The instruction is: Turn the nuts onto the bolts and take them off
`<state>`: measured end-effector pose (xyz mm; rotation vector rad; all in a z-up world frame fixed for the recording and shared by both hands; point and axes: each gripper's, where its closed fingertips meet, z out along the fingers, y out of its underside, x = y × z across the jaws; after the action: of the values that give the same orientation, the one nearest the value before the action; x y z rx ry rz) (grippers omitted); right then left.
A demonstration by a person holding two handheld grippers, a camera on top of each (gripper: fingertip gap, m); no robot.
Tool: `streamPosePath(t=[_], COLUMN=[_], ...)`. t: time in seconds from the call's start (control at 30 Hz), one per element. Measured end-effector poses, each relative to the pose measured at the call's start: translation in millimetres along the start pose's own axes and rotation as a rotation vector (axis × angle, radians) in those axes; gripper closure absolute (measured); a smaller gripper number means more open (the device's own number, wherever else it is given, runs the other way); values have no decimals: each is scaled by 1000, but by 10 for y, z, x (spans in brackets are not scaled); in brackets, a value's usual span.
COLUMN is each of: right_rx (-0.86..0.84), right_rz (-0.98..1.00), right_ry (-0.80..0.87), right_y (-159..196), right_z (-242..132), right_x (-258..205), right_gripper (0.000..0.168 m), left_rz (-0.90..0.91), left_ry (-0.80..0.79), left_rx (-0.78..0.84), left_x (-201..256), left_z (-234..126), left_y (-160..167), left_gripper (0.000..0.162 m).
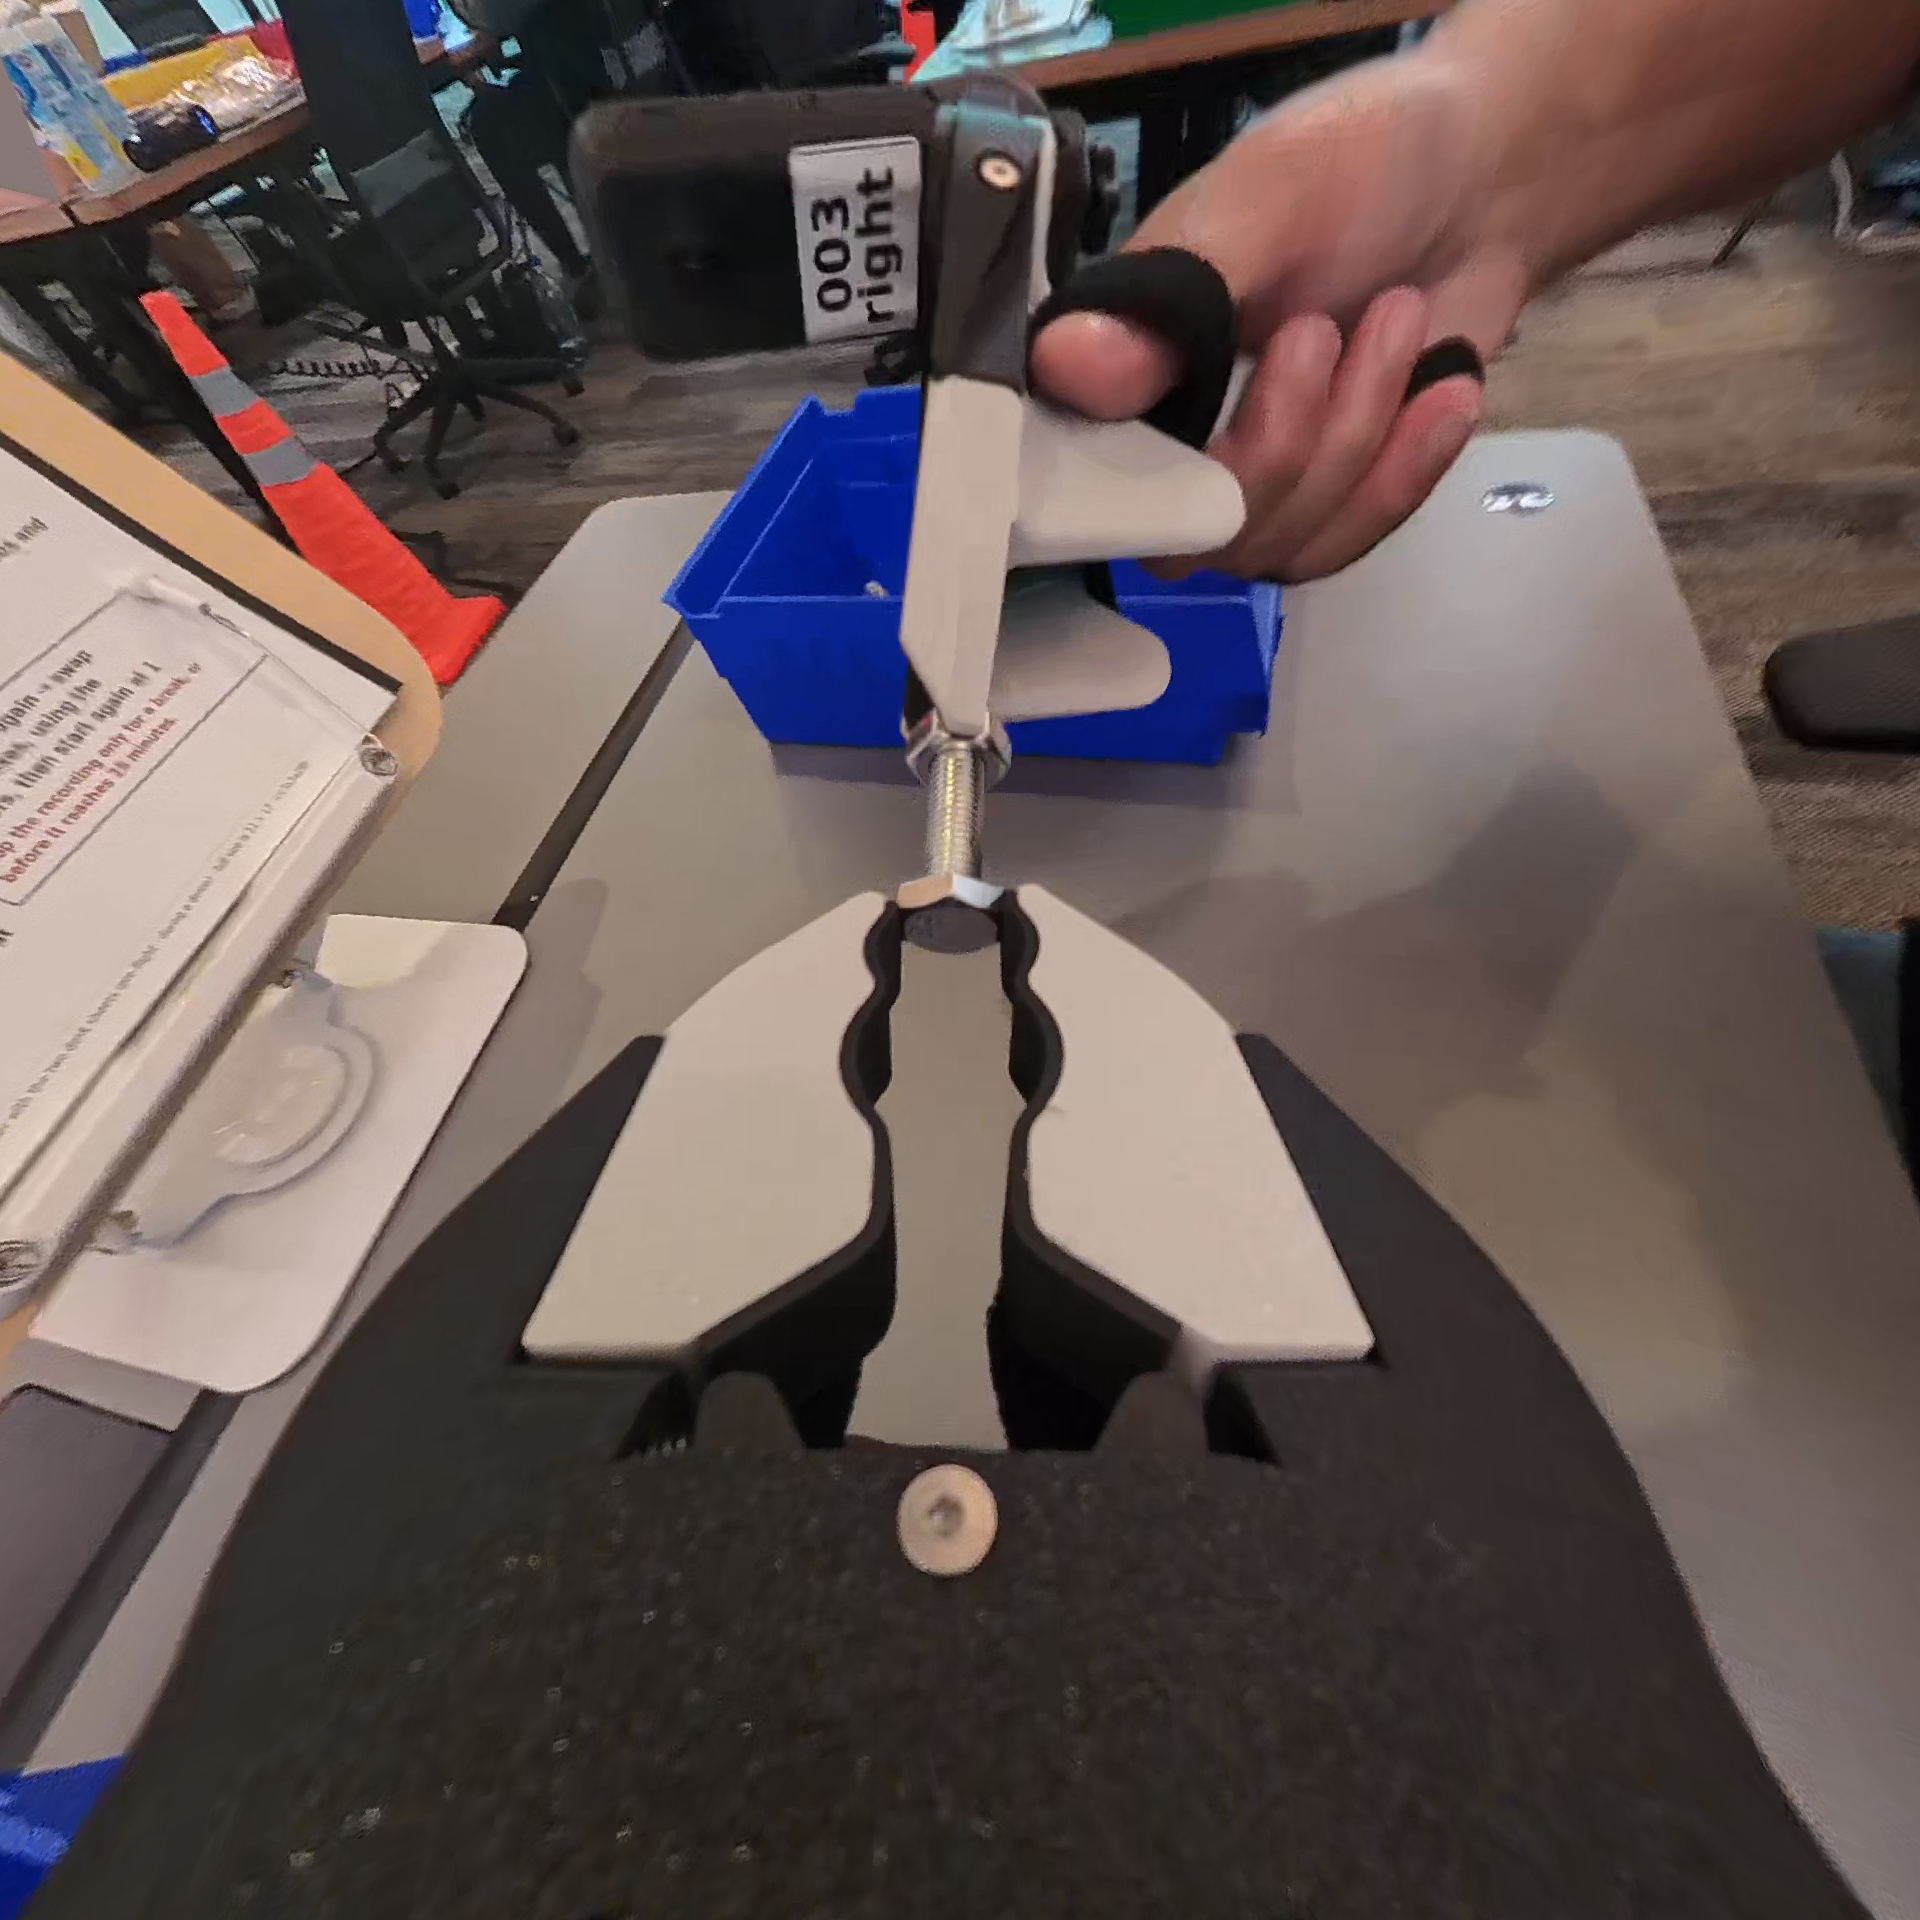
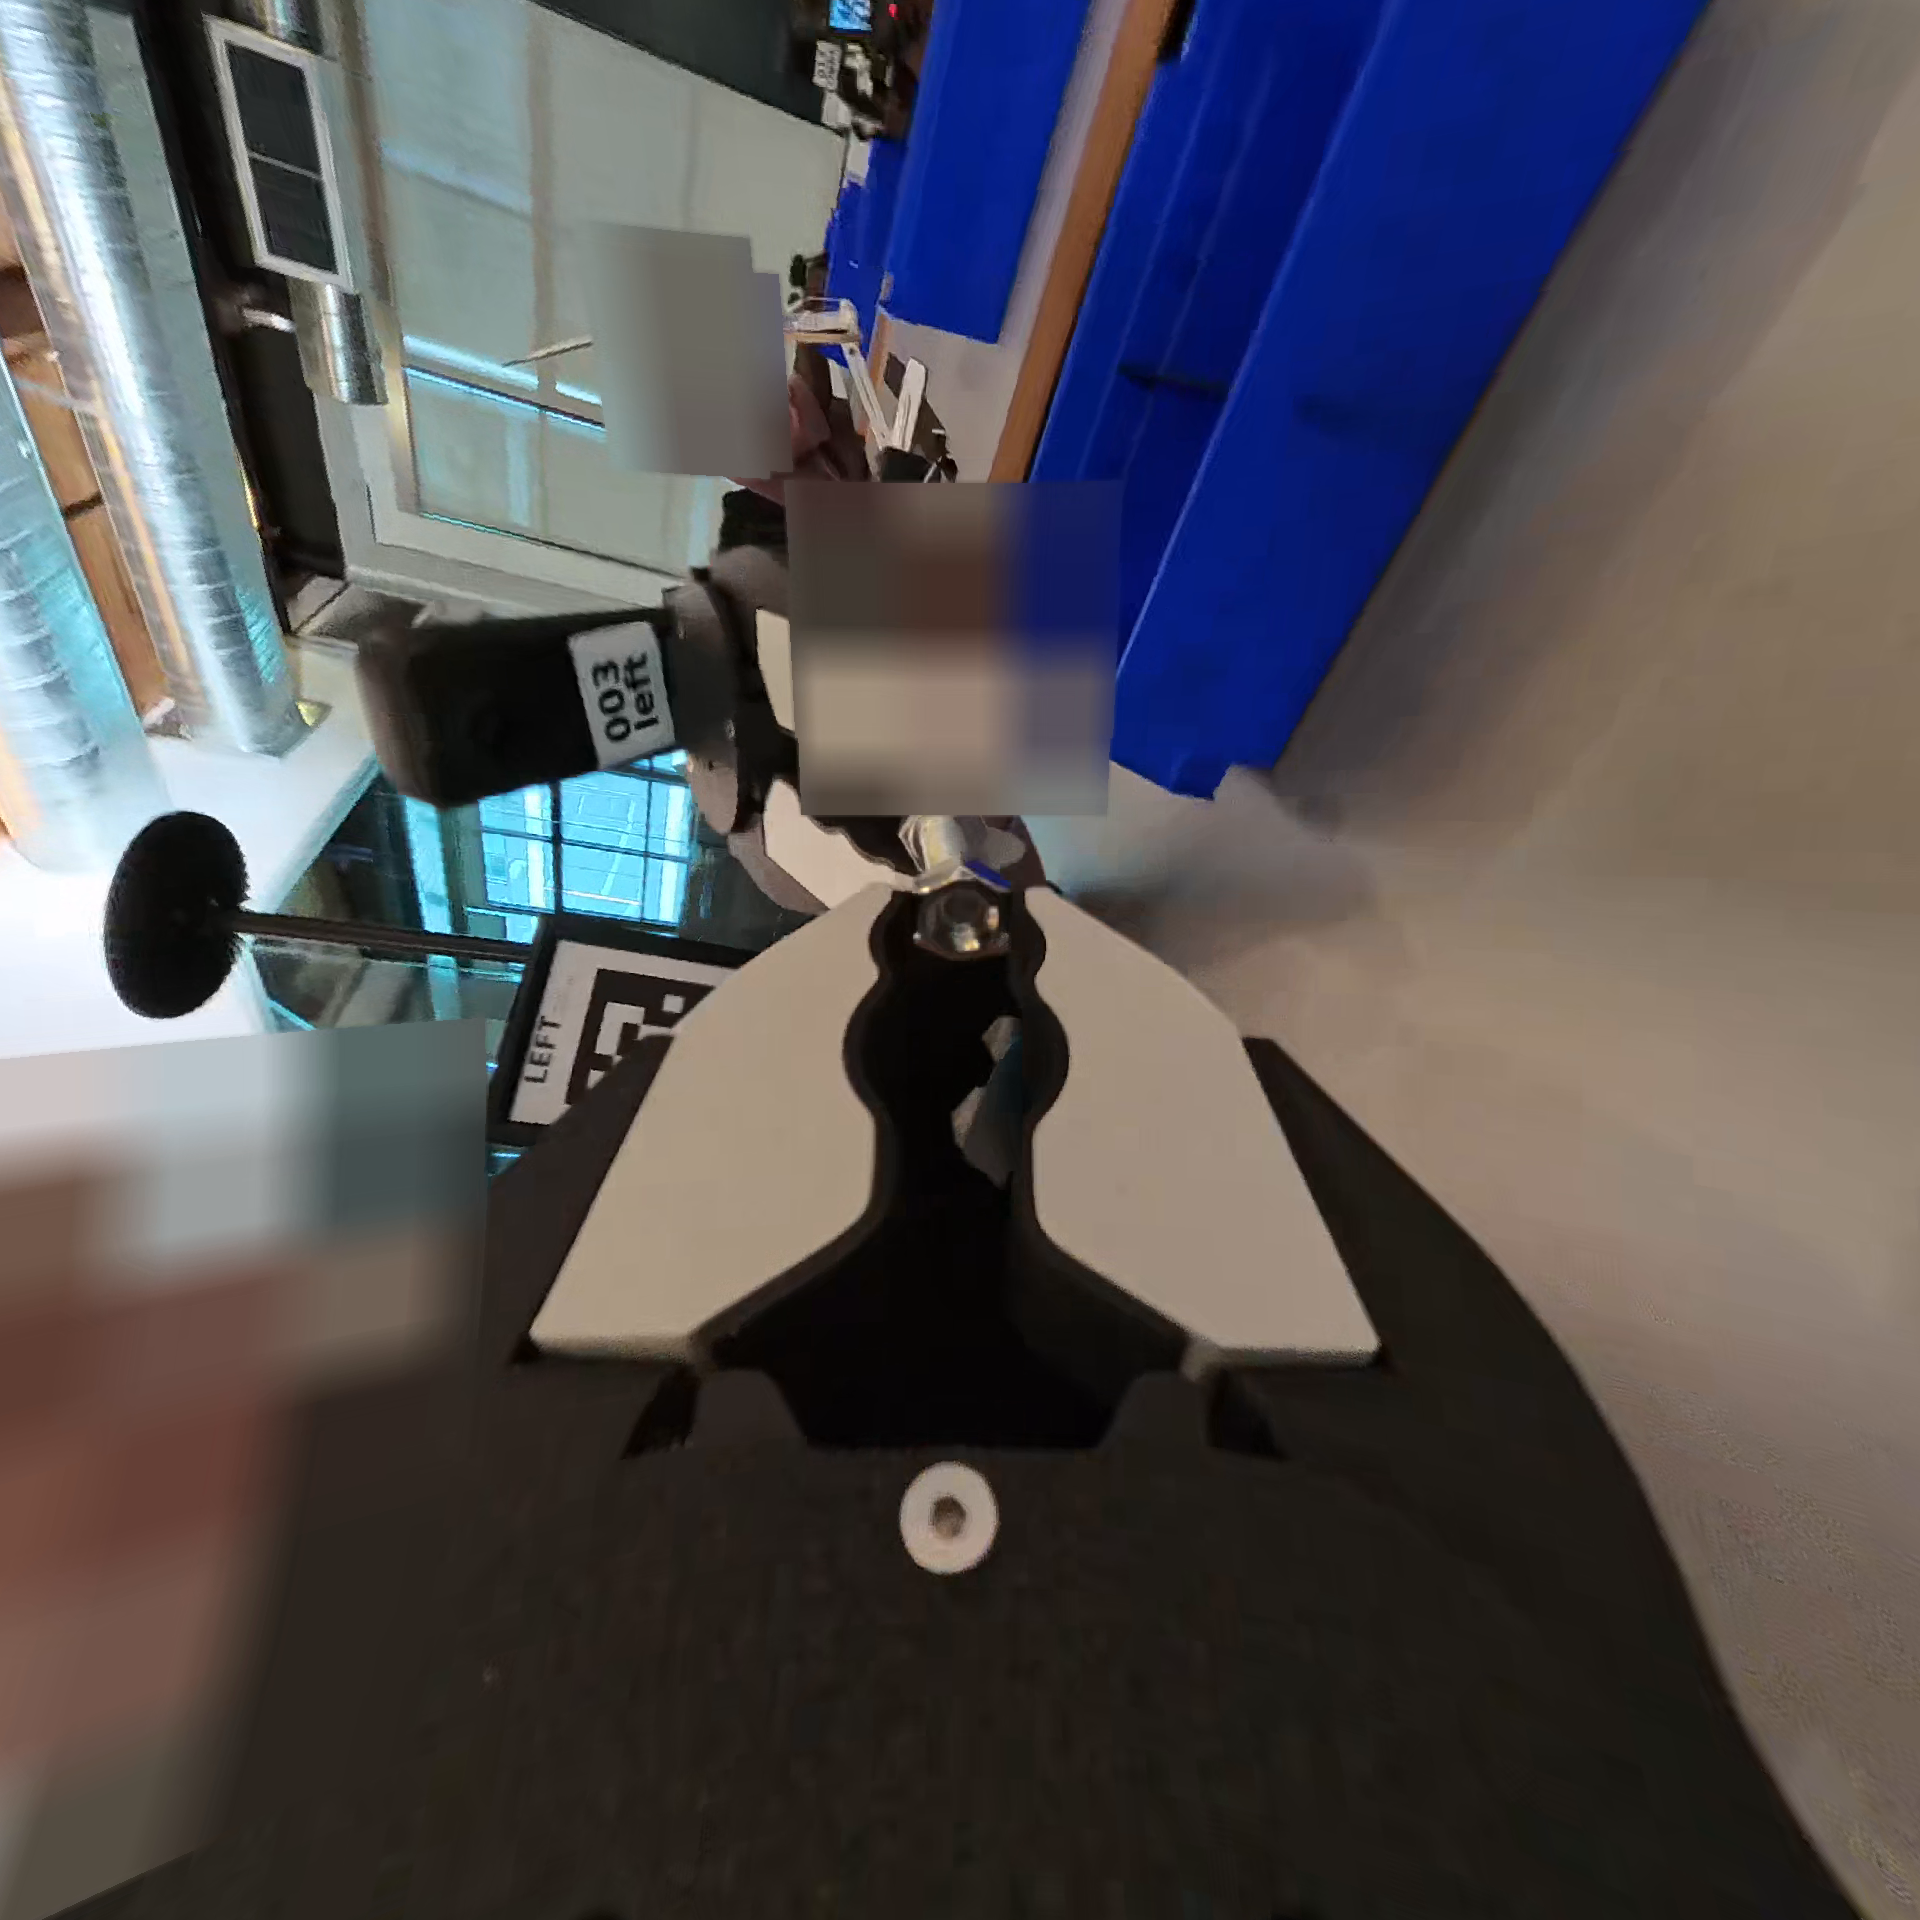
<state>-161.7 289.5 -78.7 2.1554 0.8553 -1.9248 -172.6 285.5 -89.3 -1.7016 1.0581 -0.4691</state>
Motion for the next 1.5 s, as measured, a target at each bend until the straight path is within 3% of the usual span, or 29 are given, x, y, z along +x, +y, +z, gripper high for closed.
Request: streamPosePath(t=[0.2, 0.4, 0.57, 0.7, 0.77, 0.8, 0.93, 1.07, 1.17, 1.5], right_rx=[-56, -64, -79, -36, -1, 24, 69, 134, 223, 164], right_rz=[283, 338, 264, 0, -260, -414, -935, -1365, -1469, -1503], right_ry=[-24, -15, -70, -74, -73, -83, -95, 126, 149, 52], right_y=[56, 92, 113, 59, 63, 96, 420, 506, 518, 768], right_z=[37, 93, 116, 6, -64, -85, -11, 132, 146, 194], right_x=[127, 242, 152, 64, -16, -76, -174, 80, 67, -14], right_gripper=[151, 150, 125, 108, 98, 100, 87, 81, 82, 93], left_rz=[184, 255, 190, 72, -53, -114, -330, -451, -468, -466], left_ry=[-104, -141, -115, -33, 52, 86, 248, 354, 388, 424], left_rx=[-85, -142, -85, 14, 93, 133, 193, 223, 200, 162], left_x=[12, 27, 28, 137, 232, 265, 394, 440, 493, 597], left_z=[30, 40, -22, -69, -88, -93, -54, -24, -2, 51], left_y=[124, 231, 182, 147, 118, 101, 82, 76, 137, 230], left_gripper=[145, 145, 145, 145, 145, 145, 145, 145, 145, 145])
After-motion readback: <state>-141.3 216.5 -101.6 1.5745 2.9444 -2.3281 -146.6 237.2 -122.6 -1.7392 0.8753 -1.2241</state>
